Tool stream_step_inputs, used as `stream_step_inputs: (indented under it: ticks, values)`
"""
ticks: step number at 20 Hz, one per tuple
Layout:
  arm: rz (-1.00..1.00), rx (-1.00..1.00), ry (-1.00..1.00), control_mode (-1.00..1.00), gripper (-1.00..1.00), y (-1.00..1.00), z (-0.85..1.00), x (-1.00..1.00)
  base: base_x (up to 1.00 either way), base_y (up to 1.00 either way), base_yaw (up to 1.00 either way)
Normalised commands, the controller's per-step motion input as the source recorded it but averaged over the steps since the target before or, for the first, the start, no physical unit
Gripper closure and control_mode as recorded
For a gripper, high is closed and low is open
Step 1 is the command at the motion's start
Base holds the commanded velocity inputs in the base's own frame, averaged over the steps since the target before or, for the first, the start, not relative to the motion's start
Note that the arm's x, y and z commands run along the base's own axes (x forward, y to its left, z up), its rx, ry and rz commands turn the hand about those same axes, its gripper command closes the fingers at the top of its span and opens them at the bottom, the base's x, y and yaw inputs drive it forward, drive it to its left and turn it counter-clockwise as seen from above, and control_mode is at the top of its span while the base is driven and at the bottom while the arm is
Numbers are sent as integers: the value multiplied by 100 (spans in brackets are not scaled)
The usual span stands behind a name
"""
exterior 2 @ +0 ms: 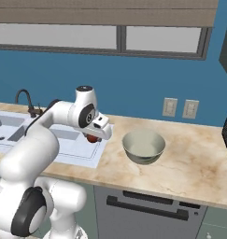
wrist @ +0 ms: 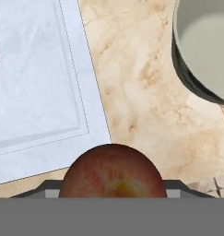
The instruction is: Pick the limes from the cabinet and place them in one bowl. Pick the apple from the sink and place it in the other bowl.
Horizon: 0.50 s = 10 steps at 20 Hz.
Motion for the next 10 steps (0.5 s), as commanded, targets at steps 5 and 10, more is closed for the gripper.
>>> stream_step_inputs:
  ticks: [5,10]
  values:
    - [4,-2,0,-100,100,-1,12,0,0,0,0]
    - [-1,-6,-7,-100,100,-10,59,0,0,0,0]
